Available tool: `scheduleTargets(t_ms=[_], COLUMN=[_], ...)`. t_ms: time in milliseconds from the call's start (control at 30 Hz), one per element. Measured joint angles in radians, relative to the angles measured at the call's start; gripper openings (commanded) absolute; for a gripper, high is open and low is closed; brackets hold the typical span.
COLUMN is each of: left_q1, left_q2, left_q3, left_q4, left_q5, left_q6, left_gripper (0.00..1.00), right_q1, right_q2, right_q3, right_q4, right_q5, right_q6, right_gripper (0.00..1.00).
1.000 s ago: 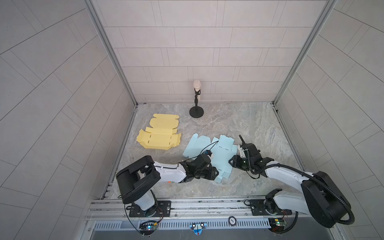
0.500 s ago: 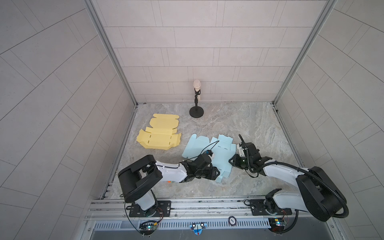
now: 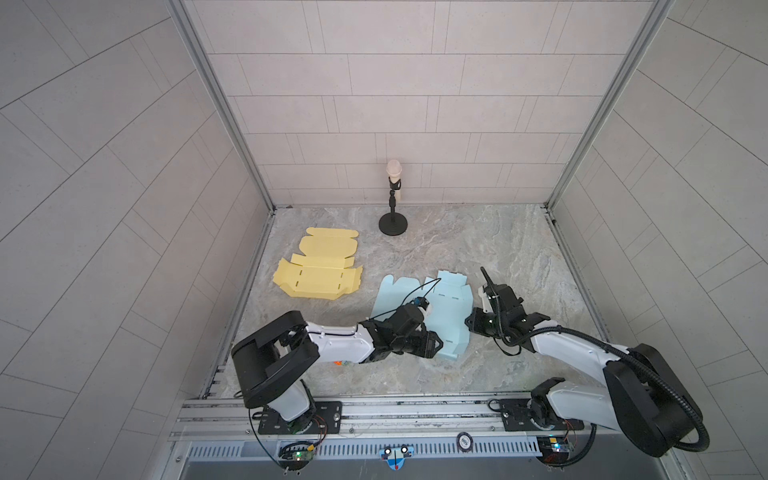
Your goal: Fold the paper box
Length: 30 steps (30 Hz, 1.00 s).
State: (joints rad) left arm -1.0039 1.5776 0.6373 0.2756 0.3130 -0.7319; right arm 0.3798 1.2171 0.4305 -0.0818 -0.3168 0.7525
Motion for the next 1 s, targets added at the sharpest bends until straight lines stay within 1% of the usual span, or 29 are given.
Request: scheduleTargets(t_ms=[100,167,333,433,533,700,833,1000], left_q1=[0.013,0.036,0.149,0.201,0.211,0.211,0.211,0.211], left_q2=[-0.006,-0.031,-0.118,-0.107,-0.068,-0.003,0.008,0.012], left_q3=[0.000,-0.005,-0.008,-0.002,0.000,-0.001,-0.008,-0.026], left_q4=[-0.004,-0.017,-0.071,-0.100,-0.110,-0.099,-0.061,-0.017], left_q5=[-0.001,-0.003,-0.019,-0.031,-0.040,-0.040,-0.040,-0.034], left_q6=[0.000,0.006,0.061,0.095,0.113,0.115,0.108,0.093], left_gripper=[0.55,0.55,0.55,0.55,0.54,0.54,0.54,0.54], right_q1=[-0.002,-0.002,-0.003,-0.005,-0.008,-0.014,-0.023,-0.040], right_q2=[-0.008,-0.008,0.000,0.015,0.035,0.042,0.037,0.026], right_q3=[0.023,0.045,0.105,0.126,0.132,0.132,0.117,0.089], right_q4=[-0.058,-0.111,-0.230,-0.259,-0.267,-0.255,-0.216,-0.183], right_q5=[0.027,0.051,0.108,0.127,0.136,0.122,0.100,0.079], right_q6=[-0.025,-0.053,-0.131,-0.161,-0.172,-0.167,-0.149,-0.130], right_gripper=[0.12,0.13,0.15,0.17,0.23,0.28,0.29,0.23])
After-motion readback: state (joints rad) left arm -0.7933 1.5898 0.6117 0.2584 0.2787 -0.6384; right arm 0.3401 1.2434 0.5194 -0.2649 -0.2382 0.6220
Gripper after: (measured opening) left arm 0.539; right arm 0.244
